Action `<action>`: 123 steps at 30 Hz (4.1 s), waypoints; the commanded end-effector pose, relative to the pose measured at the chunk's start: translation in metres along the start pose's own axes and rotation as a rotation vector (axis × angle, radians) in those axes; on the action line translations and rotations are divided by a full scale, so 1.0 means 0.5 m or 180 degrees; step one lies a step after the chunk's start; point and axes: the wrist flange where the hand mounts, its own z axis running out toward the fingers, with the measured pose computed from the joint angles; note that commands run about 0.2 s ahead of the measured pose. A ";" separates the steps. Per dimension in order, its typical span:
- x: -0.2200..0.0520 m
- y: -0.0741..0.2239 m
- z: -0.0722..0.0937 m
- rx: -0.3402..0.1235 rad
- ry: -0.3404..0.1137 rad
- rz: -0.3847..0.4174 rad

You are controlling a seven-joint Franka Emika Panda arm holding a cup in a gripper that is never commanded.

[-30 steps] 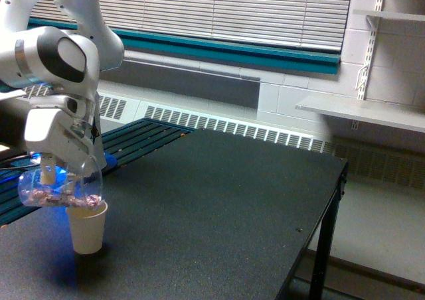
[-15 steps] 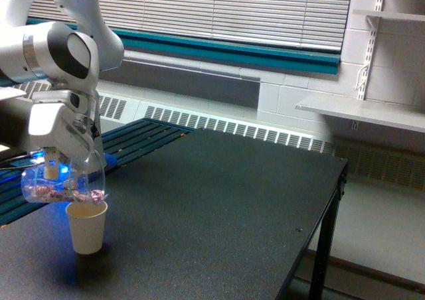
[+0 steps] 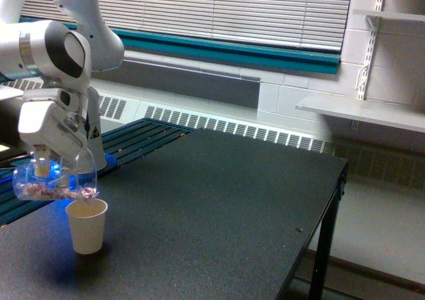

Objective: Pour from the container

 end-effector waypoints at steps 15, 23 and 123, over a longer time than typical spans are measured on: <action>0.034 0.046 0.006 -0.0043 0.0040 -0.0300; 0.016 0.070 0.009 -0.0098 -0.0012 -0.0247; -0.056 0.106 -0.087 -0.0336 0.0132 -0.1567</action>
